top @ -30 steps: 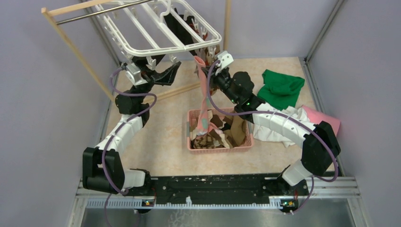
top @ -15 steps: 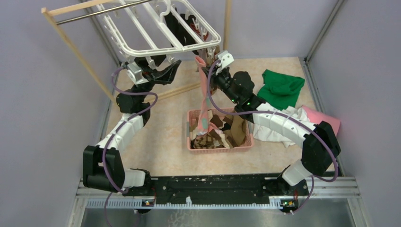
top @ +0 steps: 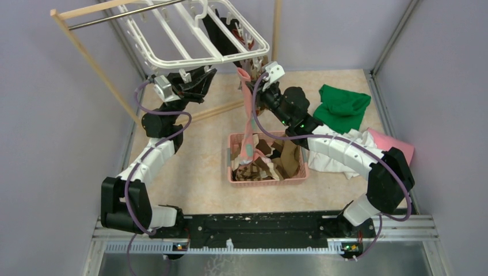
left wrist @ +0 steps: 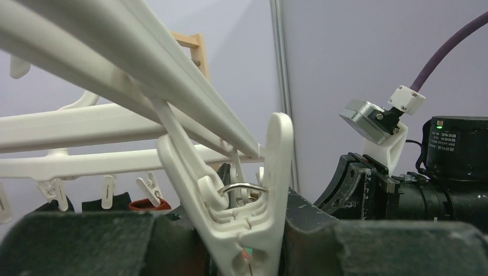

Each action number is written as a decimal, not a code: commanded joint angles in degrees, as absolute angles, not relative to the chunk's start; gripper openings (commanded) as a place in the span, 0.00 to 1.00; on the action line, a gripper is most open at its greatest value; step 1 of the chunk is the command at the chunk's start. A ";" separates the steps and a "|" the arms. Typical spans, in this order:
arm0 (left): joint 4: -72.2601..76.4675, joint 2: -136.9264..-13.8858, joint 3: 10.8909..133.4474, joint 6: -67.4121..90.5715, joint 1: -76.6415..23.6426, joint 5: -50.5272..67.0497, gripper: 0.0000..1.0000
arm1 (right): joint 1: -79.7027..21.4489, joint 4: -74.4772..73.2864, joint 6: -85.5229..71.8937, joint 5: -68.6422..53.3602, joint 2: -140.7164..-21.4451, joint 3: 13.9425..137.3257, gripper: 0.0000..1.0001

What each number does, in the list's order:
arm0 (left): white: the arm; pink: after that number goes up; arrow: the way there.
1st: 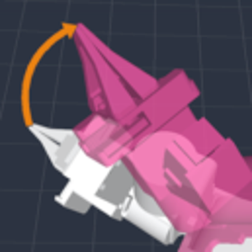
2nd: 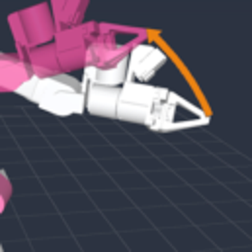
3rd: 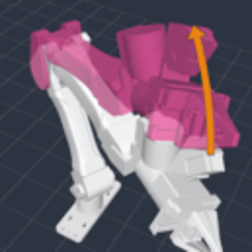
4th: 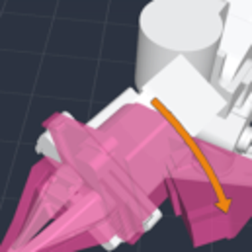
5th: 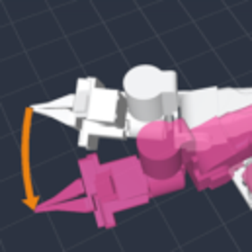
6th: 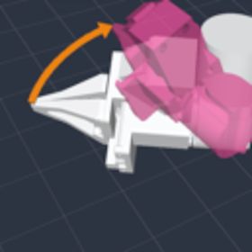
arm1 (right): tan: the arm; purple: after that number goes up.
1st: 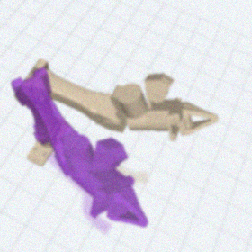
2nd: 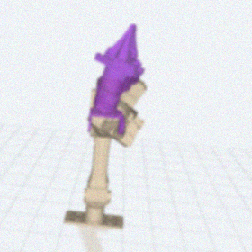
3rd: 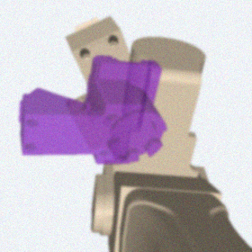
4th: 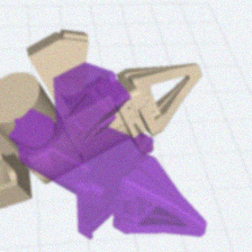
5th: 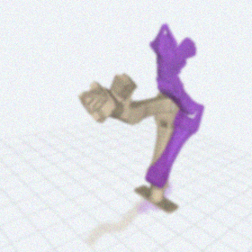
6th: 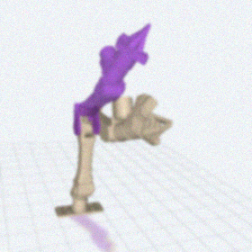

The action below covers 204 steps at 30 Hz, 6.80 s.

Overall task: Clip the socks to the hanger
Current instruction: Open the clamp at the hanger, then clamp the sock onto the hanger.

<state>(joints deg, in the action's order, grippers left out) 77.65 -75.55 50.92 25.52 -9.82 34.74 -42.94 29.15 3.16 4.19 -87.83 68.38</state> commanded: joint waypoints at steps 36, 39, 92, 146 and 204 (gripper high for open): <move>80.57 -73.90 53.44 34.51 -10.02 31.17 0.17 | -37.32 38.55 -7.82 -36.55 -88.51 75.26 0.00; 80.85 -74.13 53.57 34.86 -10.02 31.27 0.17 | -37.34 38.93 -8.70 -36.47 -89.20 76.12 0.00; 79.54 -73.84 53.68 34.10 -10.02 31.04 0.17 | -40.64 40.36 -5.72 -38.82 -87.81 78.06 0.00; 81.78 -74.43 53.36 37.79 -10.02 28.45 0.31 | -44.93 43.70 -6.70 -28.08 -90.41 80.93 0.00; 23.76 -39.12 37.92 17.12 -9.93 23.95 0.98 | -37.03 42.27 -13.83 -31.97 -86.58 74.70 0.00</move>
<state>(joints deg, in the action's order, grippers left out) 24.53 -40.97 38.79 18.90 -9.82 23.33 -39.16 39.42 -9.39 -29.82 -89.82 74.96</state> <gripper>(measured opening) 0.983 0.016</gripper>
